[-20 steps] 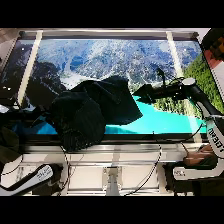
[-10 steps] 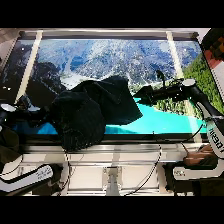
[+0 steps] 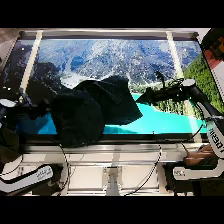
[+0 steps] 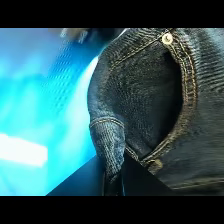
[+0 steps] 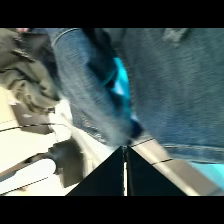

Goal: Fold the clothes and pants, and hang the long-sleeved shirts on hangers.

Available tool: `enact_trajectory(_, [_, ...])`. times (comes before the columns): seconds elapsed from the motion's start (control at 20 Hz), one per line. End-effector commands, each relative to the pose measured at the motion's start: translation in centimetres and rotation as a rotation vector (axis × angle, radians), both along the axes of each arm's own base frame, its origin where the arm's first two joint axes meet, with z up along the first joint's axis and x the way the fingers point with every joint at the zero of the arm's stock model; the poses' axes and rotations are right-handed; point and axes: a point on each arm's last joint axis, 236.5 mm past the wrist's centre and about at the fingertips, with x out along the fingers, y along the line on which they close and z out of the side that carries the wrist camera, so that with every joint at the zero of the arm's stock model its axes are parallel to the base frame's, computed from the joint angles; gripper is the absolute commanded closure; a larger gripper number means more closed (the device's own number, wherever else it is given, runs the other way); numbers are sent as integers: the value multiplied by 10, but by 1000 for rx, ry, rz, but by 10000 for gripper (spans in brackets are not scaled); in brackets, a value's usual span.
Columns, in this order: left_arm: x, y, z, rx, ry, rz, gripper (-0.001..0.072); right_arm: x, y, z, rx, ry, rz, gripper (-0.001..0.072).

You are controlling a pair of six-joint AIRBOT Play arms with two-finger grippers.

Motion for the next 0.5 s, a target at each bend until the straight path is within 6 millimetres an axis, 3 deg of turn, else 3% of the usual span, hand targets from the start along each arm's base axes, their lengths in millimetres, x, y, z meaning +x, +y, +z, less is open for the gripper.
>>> enact_trajectory(0.0, [38,25,57,99,-127,5,680,9,-14,-17,-95,-54,-7,692])
enact_trajectory(0.15, [60,68,111,271,-195,51,680,12,-9,-15,-60,-52,-36,692])
enact_trajectory(0.25, [65,87,133,368,-214,68,680,2,-5,-24,-29,-4,-57,692])
enact_trajectory(0.35, [67,94,139,419,-215,61,679,-9,-4,-39,-18,40,-134,692])
enact_trajectory(0.45, [70,88,132,428,-201,35,680,-24,-4,-50,-3,76,-231,692])
